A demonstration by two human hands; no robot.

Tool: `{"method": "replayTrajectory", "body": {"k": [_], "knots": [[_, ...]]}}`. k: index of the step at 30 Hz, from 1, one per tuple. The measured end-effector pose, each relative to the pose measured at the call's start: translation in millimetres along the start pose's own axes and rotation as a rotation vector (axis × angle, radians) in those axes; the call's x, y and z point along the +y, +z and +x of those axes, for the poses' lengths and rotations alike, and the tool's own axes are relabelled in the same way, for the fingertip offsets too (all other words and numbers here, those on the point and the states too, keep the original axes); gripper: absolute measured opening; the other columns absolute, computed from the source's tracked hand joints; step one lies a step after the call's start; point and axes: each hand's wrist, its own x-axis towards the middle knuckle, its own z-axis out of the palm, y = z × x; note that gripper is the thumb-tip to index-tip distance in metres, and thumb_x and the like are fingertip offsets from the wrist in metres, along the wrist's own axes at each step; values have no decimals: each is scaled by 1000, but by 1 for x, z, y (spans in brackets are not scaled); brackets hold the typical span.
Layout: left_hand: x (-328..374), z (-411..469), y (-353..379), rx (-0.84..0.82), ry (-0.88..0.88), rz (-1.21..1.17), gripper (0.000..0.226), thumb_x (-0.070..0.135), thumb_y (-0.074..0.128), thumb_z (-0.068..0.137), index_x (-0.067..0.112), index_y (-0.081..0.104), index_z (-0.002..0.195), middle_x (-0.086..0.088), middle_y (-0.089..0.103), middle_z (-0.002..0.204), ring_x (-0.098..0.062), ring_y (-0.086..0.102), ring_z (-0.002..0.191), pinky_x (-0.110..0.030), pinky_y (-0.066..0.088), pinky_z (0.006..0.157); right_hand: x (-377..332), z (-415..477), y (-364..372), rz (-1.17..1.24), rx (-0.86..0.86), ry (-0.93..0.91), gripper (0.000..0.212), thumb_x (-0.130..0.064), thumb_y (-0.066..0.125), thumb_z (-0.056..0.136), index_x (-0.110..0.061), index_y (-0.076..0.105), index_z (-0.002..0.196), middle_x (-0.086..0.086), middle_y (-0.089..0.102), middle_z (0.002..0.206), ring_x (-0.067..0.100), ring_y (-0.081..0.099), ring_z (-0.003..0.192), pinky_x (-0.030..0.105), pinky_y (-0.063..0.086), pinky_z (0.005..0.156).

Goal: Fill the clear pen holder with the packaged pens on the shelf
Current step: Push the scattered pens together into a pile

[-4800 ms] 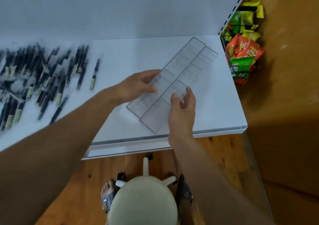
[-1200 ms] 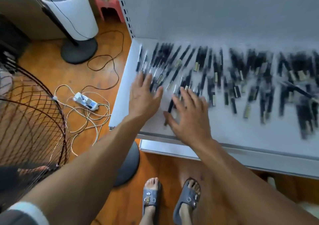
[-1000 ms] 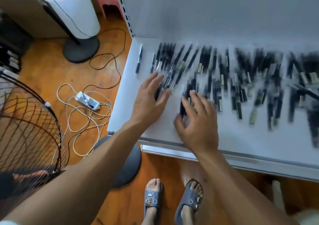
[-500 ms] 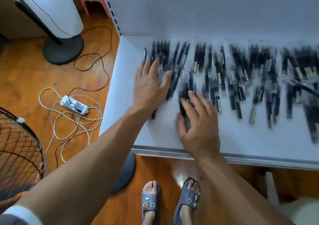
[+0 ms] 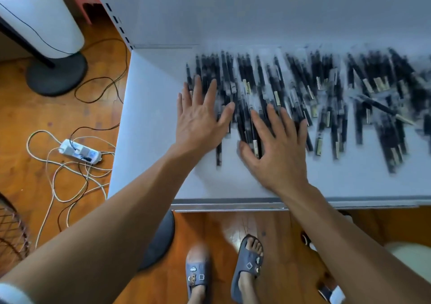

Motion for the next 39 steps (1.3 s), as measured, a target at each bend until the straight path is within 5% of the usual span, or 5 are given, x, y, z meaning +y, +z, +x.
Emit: {"method": "replayTrajectory", "body": {"k": [14, 19, 27, 31, 39], "knots": [[67, 4, 34, 62, 20, -122, 82, 62, 34, 95, 19, -2, 155, -4, -4, 163, -21, -13, 149, -39, -6, 121, 51, 2, -9, 140, 38, -82, 65, -53, 40, 94, -22, 35, 150, 0, 29, 159, 19, 15, 149, 44, 1, 122], [82, 5, 41, 91, 12, -110, 78, 66, 32, 94, 29, 0, 155, 1, -5, 163, -21, -9, 149, -41, -5, 121, 80, 0, -26, 244, 154, -90, 58, -48, 38, 96, -17, 45, 145, 3, 39, 154, 21, 24, 147, 51, 15, 120], [102, 4, 42, 60, 26, -139, 74, 67, 38, 91, 40, 5, 152, 8, -9, 162, -19, -22, 146, -44, -4, 121, 184, 4, -60, 100, 362, 197, 59, -51, 40, 96, -12, 50, 140, 16, 45, 148, 38, 36, 140, 62, 25, 112], [118, 9, 51, 88, 132, 37, 63, 62, 37, 93, 37, 24, 150, 5, 0, 163, -19, -13, 149, -46, -5, 121, 229, -3, -66, -42, 174, 514, 78, -68, 27, 89, -21, 35, 150, 15, 27, 158, 40, 20, 145, 63, 13, 115], [154, 20, 61, 48, 209, 112, 59, 59, 30, 96, 35, 26, 150, 2, 6, 163, -25, -9, 149, -49, -13, 118, 215, 3, -52, 152, 120, 550, 75, -63, 28, 91, -19, 34, 151, 18, 9, 162, 35, 3, 150, 47, 2, 122]]}}
